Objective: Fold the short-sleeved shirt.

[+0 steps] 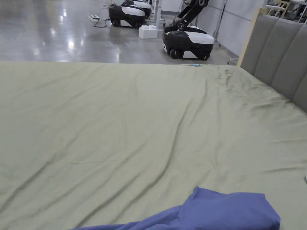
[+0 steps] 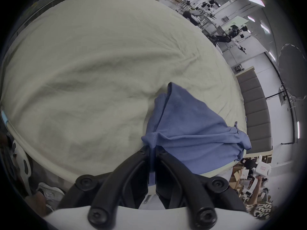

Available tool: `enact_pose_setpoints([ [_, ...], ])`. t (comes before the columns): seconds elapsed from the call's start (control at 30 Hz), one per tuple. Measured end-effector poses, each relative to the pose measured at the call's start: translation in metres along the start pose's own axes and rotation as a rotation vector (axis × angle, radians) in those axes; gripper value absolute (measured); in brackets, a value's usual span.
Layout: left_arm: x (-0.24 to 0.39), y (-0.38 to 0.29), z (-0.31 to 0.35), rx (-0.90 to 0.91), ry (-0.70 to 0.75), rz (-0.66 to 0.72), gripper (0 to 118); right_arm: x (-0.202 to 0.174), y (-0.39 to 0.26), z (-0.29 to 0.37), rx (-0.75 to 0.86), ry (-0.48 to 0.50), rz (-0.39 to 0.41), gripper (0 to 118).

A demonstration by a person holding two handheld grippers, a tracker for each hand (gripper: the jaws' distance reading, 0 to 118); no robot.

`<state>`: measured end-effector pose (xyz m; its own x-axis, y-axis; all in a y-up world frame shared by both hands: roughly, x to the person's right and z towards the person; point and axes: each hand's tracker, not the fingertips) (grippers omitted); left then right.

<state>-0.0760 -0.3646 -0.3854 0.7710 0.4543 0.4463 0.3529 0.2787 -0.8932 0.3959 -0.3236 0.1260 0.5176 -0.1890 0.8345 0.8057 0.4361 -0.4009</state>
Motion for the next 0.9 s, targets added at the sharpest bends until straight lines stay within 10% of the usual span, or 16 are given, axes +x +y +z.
enact_pose_setpoints([
  [0.07, 0.015, 0.003, 0.005, 0.028, 0.034, -0.092, 7, -0.004, 0.006, 0.009, 0.098, 0.144, -0.05, 12],
  [0.13, 0.023, 0.005, 0.006, 0.047, 0.045, -0.141, 10, -0.013, 0.011, 0.018, 0.162, 0.187, 0.0, 63],
  [0.17, 0.026, 0.005, 0.007, 0.056, 0.062, -0.143, 33, -0.019, 0.013, 0.019, 0.174, 0.182, 0.024, 109],
  [0.2, 0.026, 0.003, 0.012, 0.07, 0.077, -0.126, 70, -0.027, 0.012, 0.021, 0.162, 0.159, 0.041, 118],
  [0.23, 0.026, 0.002, 0.016, 0.095, 0.085, -0.103, 95, -0.031, 0.011, 0.025, 0.171, 0.155, 0.048, 115],
  [0.33, 0.023, -0.012, 0.048, 0.197, 0.055, -0.001, 96, -0.049, -0.002, 0.059, 0.265, 0.189, 0.094, 95],
  [0.43, 0.023, -0.037, 0.083, 0.364, -0.024, 0.084, 63, -0.061, -0.014, 0.066, 0.209, 0.267, 0.073, 3],
  [0.47, 0.016, -0.045, 0.09, 0.41, -0.062, 0.086, 9, -0.066, -0.019, 0.058, 0.189, 0.29, 0.068, 3],
  [0.5, 0.015, -0.053, 0.092, 0.414, -0.085, 0.092, 0, -0.066, -0.025, 0.052, 0.214, 0.279, 0.075, 3],
  [0.83, -0.017, -0.046, 0.049, 0.281, -0.232, 0.098, 1, -0.08, -0.025, 0.03, 0.108, 0.419, 0.07, 3],
  [0.9, -0.036, -0.024, 0.041, 0.288, -0.273, 0.014, 40, -0.083, -0.022, 0.036, 0.122, 0.425, 0.067, 3],
])
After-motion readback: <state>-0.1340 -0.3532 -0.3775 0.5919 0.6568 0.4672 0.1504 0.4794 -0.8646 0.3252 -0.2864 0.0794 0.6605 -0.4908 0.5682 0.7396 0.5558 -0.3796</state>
